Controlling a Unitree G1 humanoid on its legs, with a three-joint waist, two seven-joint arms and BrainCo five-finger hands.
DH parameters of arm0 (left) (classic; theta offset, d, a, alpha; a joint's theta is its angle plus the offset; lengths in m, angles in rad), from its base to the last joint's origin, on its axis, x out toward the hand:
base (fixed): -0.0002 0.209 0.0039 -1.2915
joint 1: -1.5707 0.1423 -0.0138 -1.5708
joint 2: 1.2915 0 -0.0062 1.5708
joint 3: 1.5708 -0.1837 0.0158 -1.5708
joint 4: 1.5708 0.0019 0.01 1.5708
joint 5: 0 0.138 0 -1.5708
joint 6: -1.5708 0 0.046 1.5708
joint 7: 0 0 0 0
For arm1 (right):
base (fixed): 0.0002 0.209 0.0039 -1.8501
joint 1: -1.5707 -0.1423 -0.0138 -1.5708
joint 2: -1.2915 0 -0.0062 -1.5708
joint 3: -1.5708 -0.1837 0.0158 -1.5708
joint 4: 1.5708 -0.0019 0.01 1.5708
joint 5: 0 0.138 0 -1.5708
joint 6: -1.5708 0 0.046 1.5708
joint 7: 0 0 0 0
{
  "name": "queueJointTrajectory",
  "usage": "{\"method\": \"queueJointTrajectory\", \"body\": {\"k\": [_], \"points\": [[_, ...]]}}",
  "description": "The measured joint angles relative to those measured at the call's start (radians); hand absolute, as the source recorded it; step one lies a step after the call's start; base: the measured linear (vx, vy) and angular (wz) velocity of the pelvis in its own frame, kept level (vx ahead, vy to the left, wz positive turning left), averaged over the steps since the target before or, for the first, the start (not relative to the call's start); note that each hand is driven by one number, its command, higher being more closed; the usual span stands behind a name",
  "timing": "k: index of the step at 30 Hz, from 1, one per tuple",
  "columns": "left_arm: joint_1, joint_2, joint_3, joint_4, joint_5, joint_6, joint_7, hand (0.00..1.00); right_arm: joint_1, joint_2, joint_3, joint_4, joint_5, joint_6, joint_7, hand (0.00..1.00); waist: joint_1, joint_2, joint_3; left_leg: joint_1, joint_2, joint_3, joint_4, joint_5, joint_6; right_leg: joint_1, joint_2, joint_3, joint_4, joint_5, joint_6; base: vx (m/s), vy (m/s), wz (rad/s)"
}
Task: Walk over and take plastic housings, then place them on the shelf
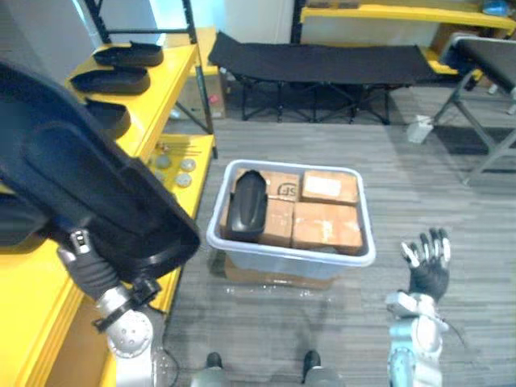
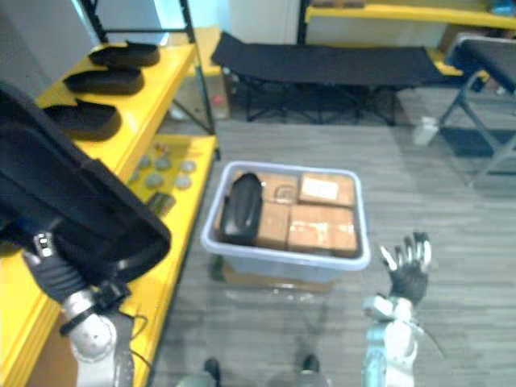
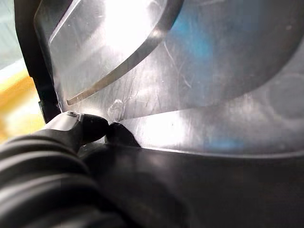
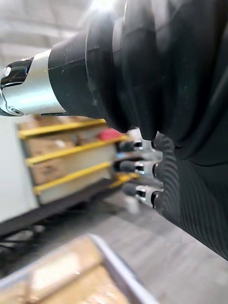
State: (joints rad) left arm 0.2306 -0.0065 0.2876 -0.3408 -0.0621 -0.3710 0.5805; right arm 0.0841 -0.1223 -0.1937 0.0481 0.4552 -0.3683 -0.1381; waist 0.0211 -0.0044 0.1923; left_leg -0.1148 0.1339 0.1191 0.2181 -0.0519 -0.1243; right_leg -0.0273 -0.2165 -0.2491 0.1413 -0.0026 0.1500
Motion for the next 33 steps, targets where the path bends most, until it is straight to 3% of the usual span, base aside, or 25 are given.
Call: {"method": "queueJointTrajectory", "body": {"k": [3,6,7,8,11,15,20,24,26,29,33], "points": [[0.039,-0.001,0.092,-0.026,0.005,0.002,0.039,1.0,-0.039,-0.003,0.065,0.008,-0.001,0.001,0.03,0.0,0.047,0.004,0.006,-0.013,-0.019,-0.074,0.028,-0.018,-0.002,0.045,-0.016,-0.074,0.027,-0.038,0.005,0.05,-0.008,0.76],[0.091,-0.002,0.216,-0.042,0.056,0.002,0.058,1.0,-0.118,-0.001,0.186,0.054,-0.018,0.006,0.039,0.0,0.123,0.004,0.007,-0.03,-0.058,-0.168,0.034,-0.023,0.0,0.085,-0.045,-0.174,0.058,-0.091,0.008,0.04,-0.017,0.83],[0.101,-0.002,0.236,-0.043,0.067,0.002,0.063,1.0,-0.133,0.0,0.203,0.067,-0.026,0.011,0.046,0.0,0.138,0.005,0.007,-0.032,-0.063,-0.184,0.035,-0.022,0.001,0.096,-0.05,-0.192,0.061,-0.099,0.012,0.08,-0.031,0.96],[0.135,-0.004,0.285,-0.043,0.072,0.002,0.065,1.0,-0.166,0.003,0.252,0.1,-0.044,0.023,0.057,0.0,0.179,0.004,0.007,-0.033,-0.081,-0.223,0.035,-0.021,0.002,0.123,-0.059,-0.235,0.066,-0.11,0.018,0.09,-0.031,0.77],[0.193,-0.025,0.383,-0.043,0.071,-0.004,0.059,1.0,-0.207,0.024,0.334,0.141,-0.087,0.027,0.072,0.0,0.243,-0.001,0.006,-0.047,-0.103,-0.288,0.045,-0.019,0.004,0.161,-0.063,-0.305,0.065,-0.121,0.024,0.1,-0.034,0.78],[0.246,-0.095,0.459,-0.046,0.059,-0.069,0.023,1.0,-0.258,0.046,0.385,0.166,-0.133,0.043,0.07,0.0,0.311,-0.008,0.005,-0.055,-0.122,-0.338,0.069,-0.034,0.006,0.209,-0.063,-0.352,0.043,-0.121,0.024,0.08,0.0,0.42],[0.261,-0.106,0.474,-0.052,0.059,-0.088,-0.024,1.0,-0.284,0.041,0.381,0.166,-0.156,0.068,0.055,0.0,0.317,-0.025,-0.005,-0.063,-0.128,-0.329,0.097,-0.056,0.009,0.213,-0.062,-0.352,0.034,-0.134,0.017,-0.02,0.015,-0.04],[0.234,-0.086,0.458,-0.055,0.049,-0.088,-0.058,1.0,-0.245,0.002,0.349,0.154,-0.155,0.085,0.053,0.0,0.27,-0.035,-0.005,-0.121,-0.15,-0.333,0.165,-0.078,0.037,0.263,-0.059,-0.442,0.042,-0.148,0.03,-0.03,0.027,0.56],[0.188,-0.055,0.442,-0.079,-0.016,-0.088,-0.121,1.0,-0.186,-0.014,0.294,0.154,-0.16,0.091,0.033,0.0,0.247,-0.042,-0.001,-0.17,-0.112,-0.232,0.206,-0.069,0.056,0.313,-0.059,-0.546,0.045,-0.145,0.045,0.01,0.066,1.31],[0.184,-0.05,0.433,-0.081,-0.056,-0.087,-0.149,1.0,-0.173,-0.015,0.28,0.155,-0.197,0.091,0.032,0.0,0.268,-0.056,0.009,-0.184,-0.138,-0.223,0.219,-0.063,0.06,0.309,-0.1,-0.541,0.087,-0.149,0.04,0.08,0.148,0.43],[0.179,-0.035,0.382,-0.084,-0.041,-0.087,-0.152,1.0,-0.184,-0.015,0.271,0.155,-0.196,0.084,0.083,0.0,0.26,-0.052,0.023,-0.182,-0.156,-0.229,0.238,-0.069,0.07,0.307,-0.113,-0.494,0.129,-0.156,0.028,-0.02,0.061,0.11]]}}
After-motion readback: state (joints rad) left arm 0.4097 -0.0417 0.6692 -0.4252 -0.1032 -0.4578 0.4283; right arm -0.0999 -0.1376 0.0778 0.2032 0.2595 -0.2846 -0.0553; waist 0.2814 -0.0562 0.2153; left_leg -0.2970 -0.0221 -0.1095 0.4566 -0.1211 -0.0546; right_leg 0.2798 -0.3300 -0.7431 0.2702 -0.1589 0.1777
